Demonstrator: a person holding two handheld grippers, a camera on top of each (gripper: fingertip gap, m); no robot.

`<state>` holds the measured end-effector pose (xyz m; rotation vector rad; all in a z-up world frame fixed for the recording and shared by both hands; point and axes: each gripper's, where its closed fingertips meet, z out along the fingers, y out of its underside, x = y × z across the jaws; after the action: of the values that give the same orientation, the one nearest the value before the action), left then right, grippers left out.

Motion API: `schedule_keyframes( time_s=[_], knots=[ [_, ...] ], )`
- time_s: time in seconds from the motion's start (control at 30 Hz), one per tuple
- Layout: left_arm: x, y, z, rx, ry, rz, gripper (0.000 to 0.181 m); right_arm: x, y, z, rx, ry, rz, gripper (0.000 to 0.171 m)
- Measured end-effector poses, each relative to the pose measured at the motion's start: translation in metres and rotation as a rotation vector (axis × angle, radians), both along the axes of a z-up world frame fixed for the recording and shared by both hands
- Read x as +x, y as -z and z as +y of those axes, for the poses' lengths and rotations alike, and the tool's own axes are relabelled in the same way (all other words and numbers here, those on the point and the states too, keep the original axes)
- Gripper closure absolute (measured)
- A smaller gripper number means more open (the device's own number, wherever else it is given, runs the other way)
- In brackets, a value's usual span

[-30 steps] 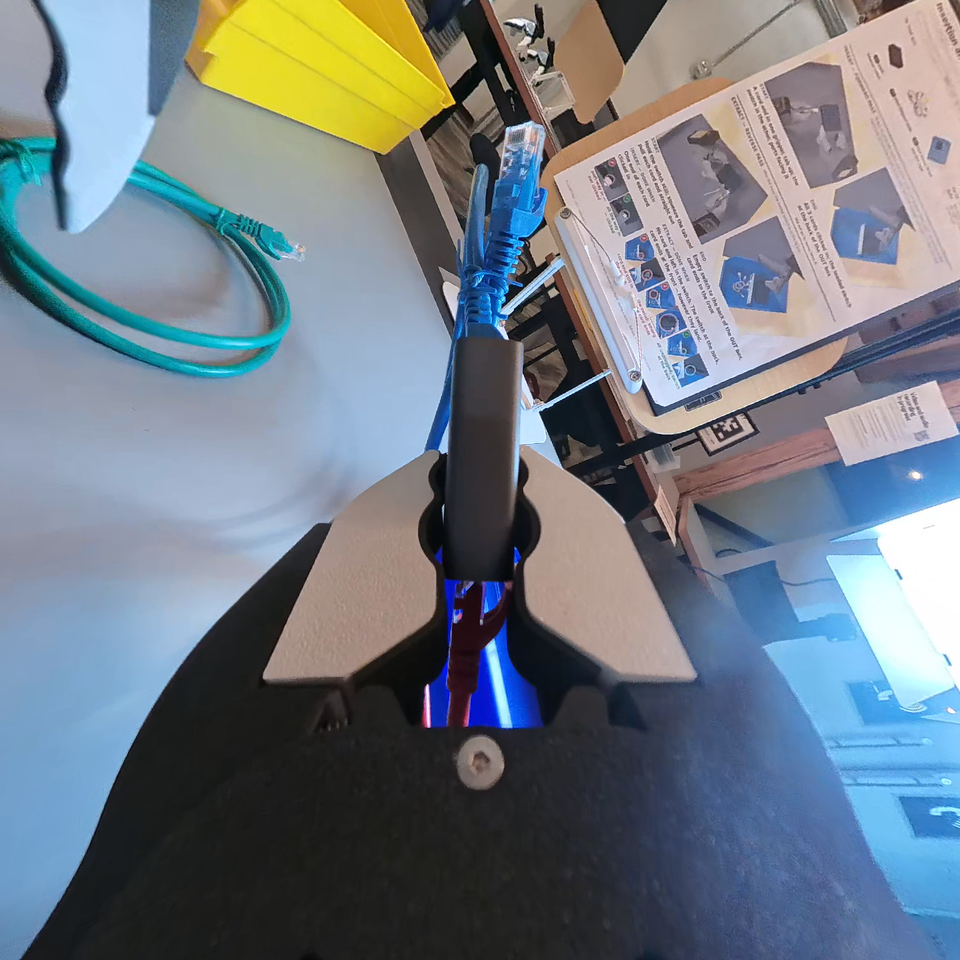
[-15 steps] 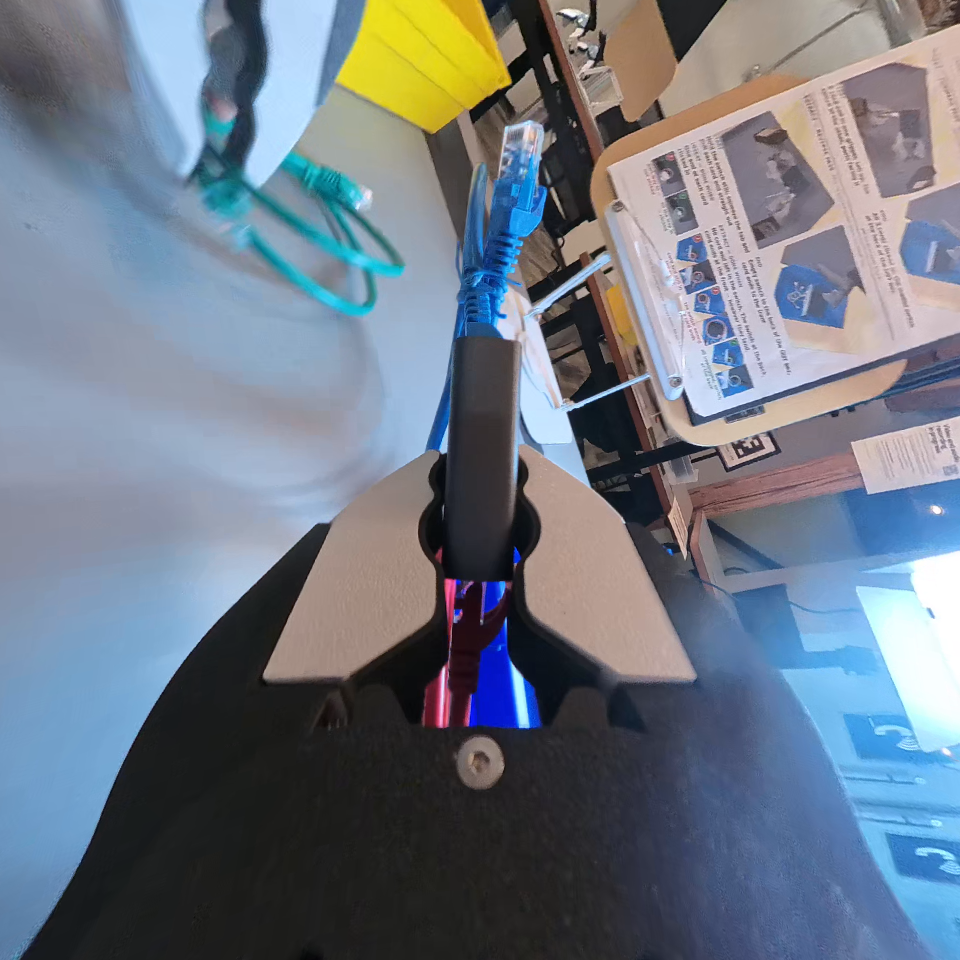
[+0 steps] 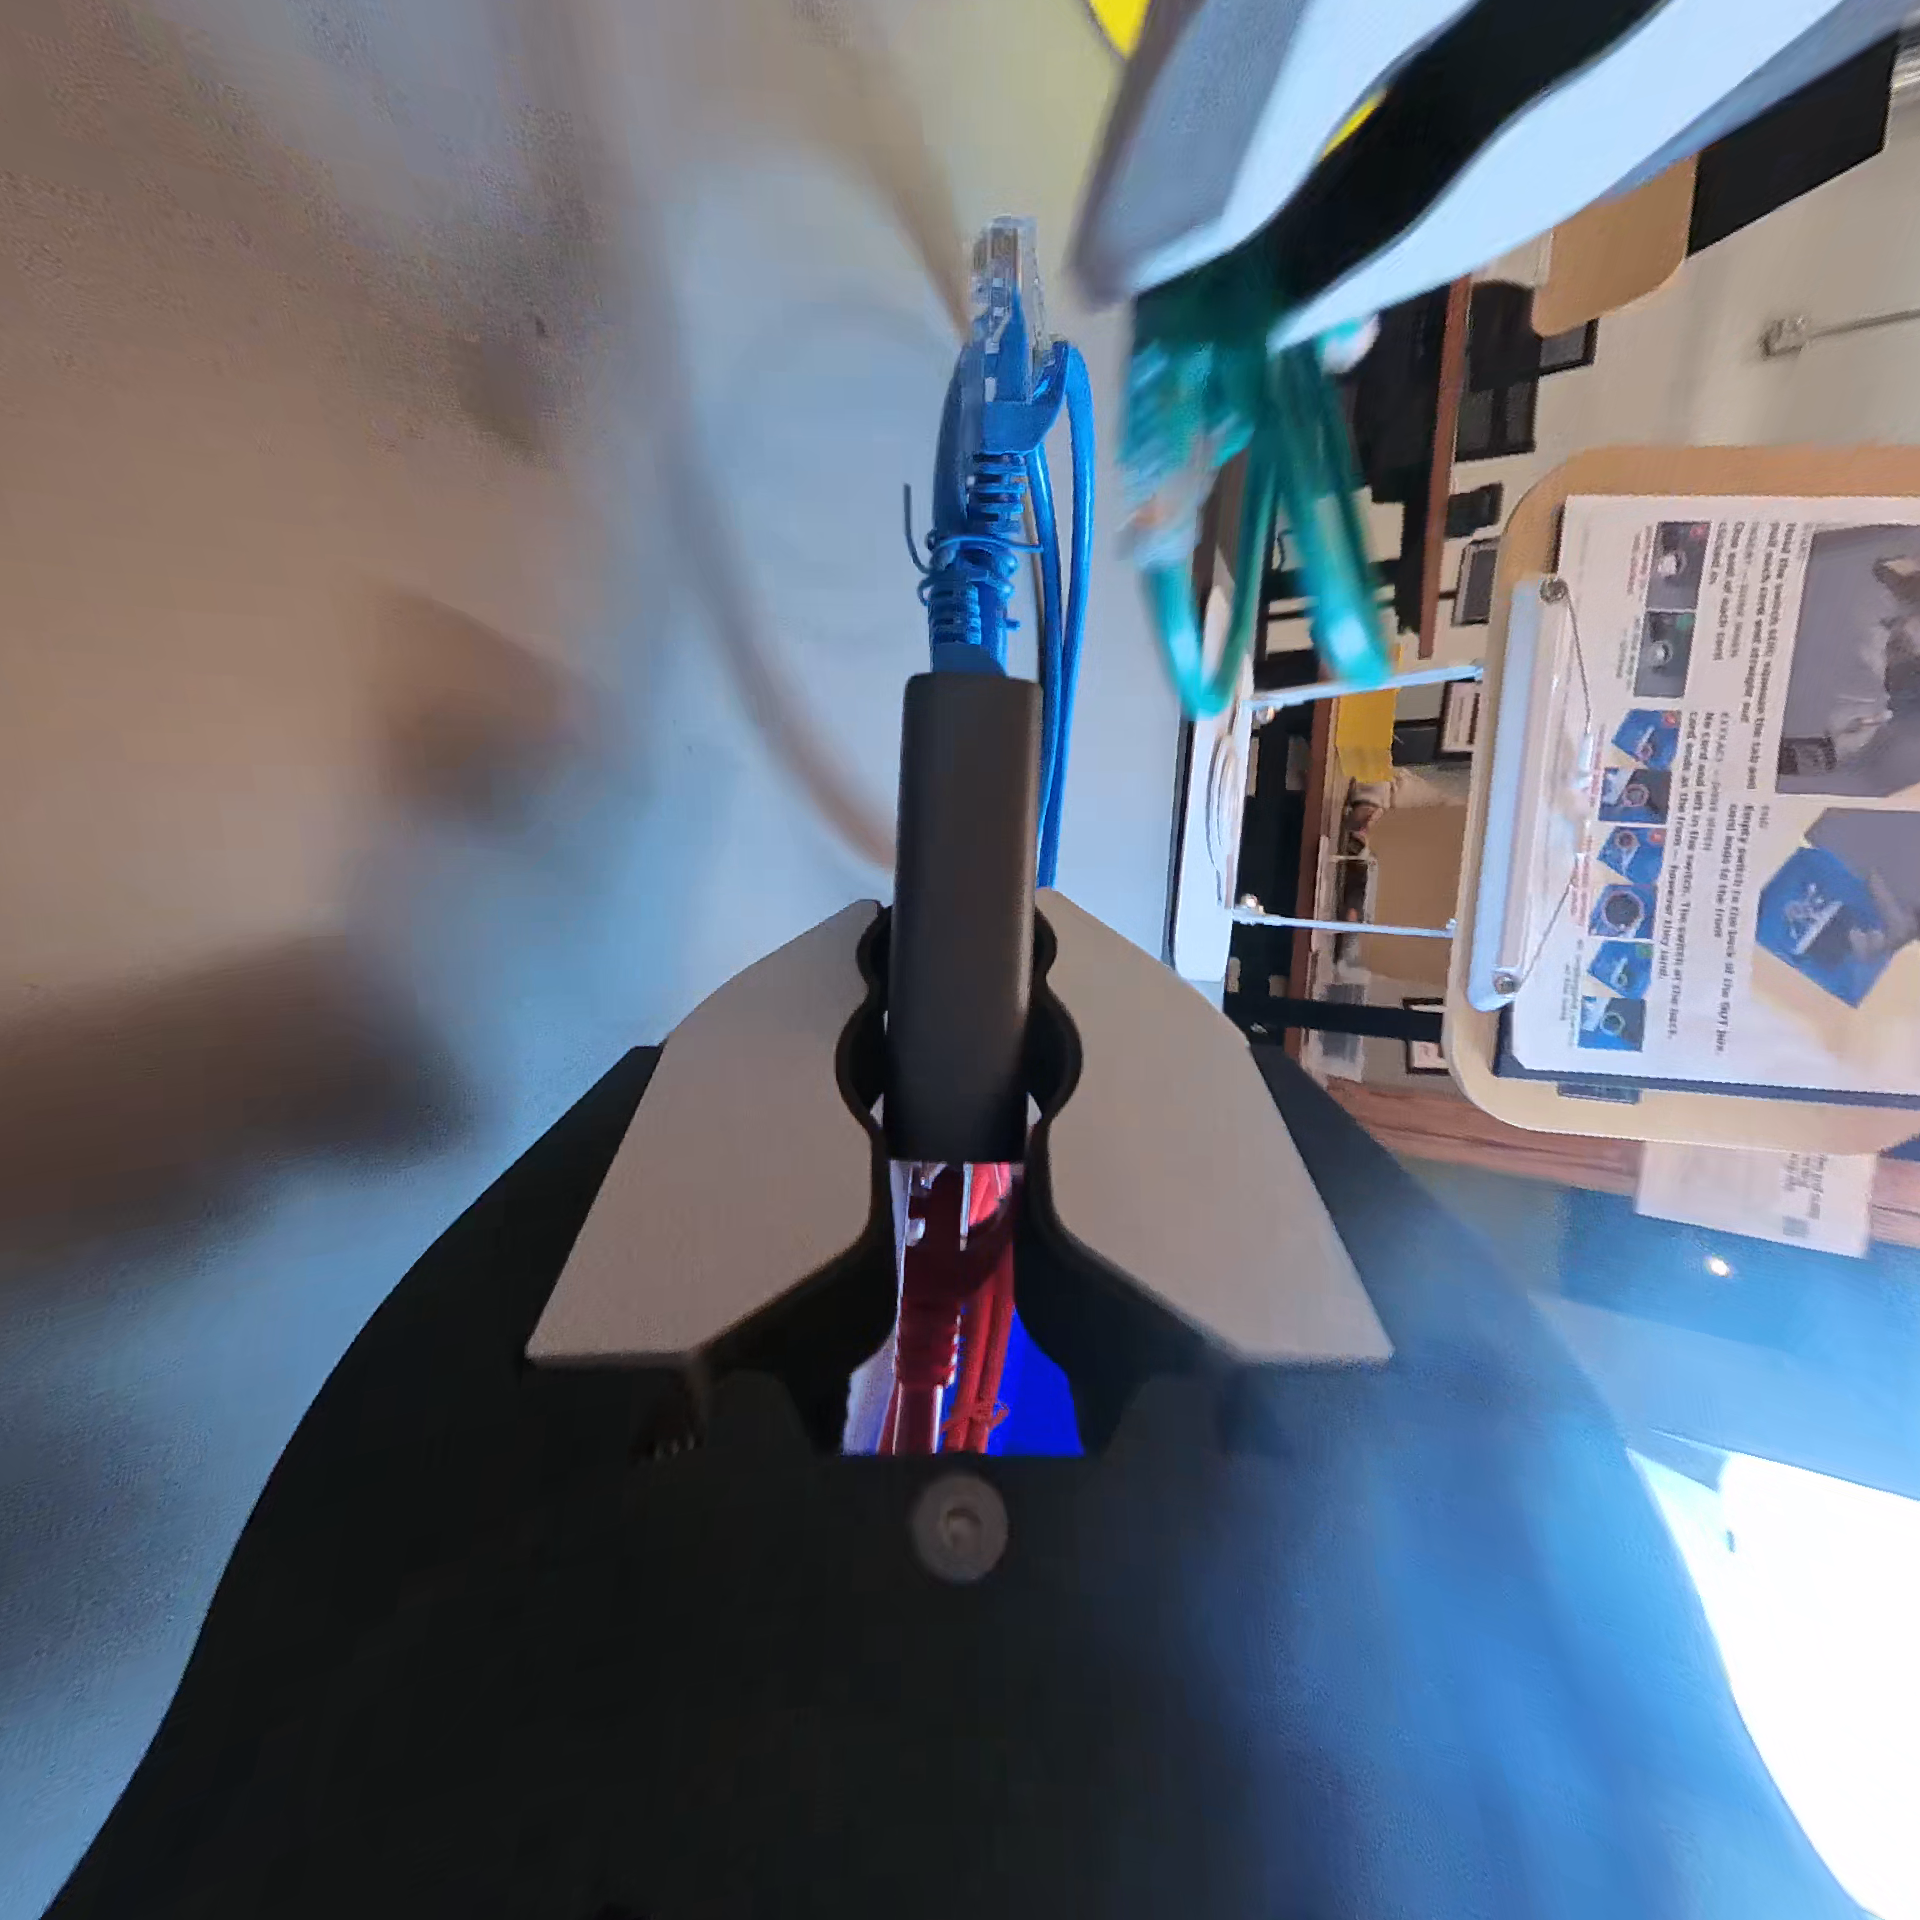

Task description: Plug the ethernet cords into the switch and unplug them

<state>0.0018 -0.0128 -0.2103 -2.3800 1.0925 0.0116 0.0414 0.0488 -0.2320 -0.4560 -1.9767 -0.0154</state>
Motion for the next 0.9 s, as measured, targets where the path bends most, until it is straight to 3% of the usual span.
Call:
schedule_keyframes(
  time_s=[0.3, 0.47, 0.9],
  knots=[
    [0.018, 0.031, 0.002, -0.064, 0.028, 0.101, 0.166, 0.003, 0.013, -0.014, -0.094, -0.053, -0.064, 0.149],
    [0.025, 0.024, 0.002, -0.059, 0.047, -0.089, 0.166, 0.006, 0.010, -0.013, -0.129, -0.055, -0.041, 0.149],
    [0.036, 0.014, 0.005, 0.016, 0.134, -0.280, 0.167, 0.011, 0.006, -0.008, -0.158, -0.060, -0.025, 0.150]
  ],
)
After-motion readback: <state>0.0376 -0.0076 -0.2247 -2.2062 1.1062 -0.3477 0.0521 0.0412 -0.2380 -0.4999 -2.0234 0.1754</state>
